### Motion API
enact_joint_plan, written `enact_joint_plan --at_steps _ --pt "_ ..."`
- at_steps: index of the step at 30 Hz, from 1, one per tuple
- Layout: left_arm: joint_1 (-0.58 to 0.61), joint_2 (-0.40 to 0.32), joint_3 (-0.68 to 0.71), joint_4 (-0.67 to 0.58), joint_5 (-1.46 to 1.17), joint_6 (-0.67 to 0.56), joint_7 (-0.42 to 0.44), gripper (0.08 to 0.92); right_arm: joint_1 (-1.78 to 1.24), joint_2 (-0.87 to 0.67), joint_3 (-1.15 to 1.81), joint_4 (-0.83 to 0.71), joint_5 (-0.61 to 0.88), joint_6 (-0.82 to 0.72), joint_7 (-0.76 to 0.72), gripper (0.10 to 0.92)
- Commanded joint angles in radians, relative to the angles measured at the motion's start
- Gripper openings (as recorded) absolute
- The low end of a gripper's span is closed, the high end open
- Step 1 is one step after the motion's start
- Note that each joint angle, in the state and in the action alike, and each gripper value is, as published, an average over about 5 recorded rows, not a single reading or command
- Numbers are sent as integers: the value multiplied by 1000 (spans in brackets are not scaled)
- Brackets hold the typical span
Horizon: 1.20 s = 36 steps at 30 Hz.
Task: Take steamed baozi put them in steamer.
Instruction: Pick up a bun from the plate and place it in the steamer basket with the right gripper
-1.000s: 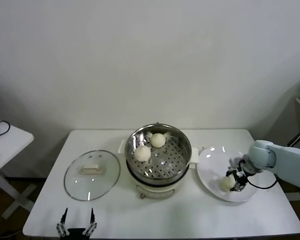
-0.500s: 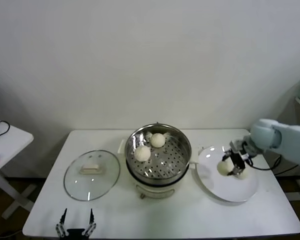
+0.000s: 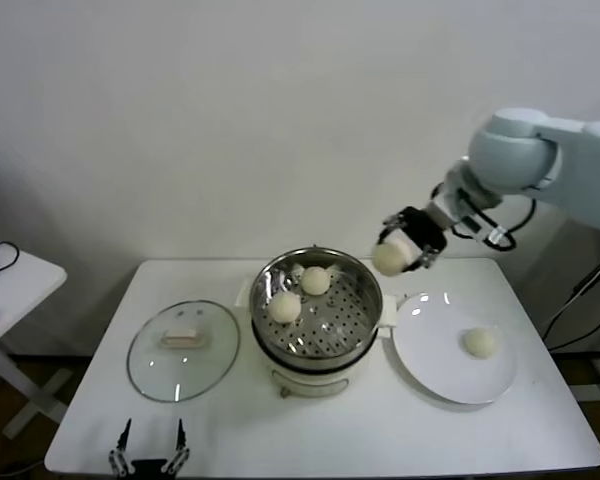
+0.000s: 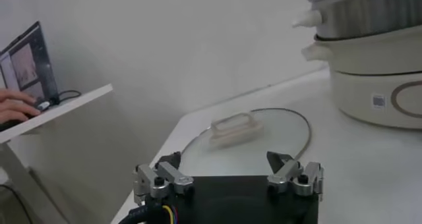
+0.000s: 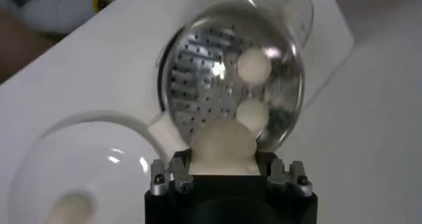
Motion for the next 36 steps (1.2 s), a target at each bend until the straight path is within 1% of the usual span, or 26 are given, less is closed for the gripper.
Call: enact_joint_plan --at_steps 1,5,9,11,22,33,36 --pt "-1 -2 0 -3 -1 0 -1 823 -59 237 103 176 -206 130 8 651" --pt "-1 -5 -1 -7 -1 -1 -3 823 -205 317 93 132 -331 114 18 653" --pt "-1 -7 -4 -9 -1 -2 -4 823 -322 349 92 58 -427 109 28 651" --pt "-2 -8 -6 -7 -1 -2 -4 823 -369 354 86 30 -452 107 36 648" --pt "-8 -11 -18 6 -2 -3 -7 823 -496 348 75 -71 -519 100 47 636" --pt "-8 -12 -19 8 -2 -3 -10 823 -546 370 112 -135 -516 103 45 636" --pt "-8 -13 -20 8 -2 -3 -11 823 -533 364 117 -133 -490 106 41 659"
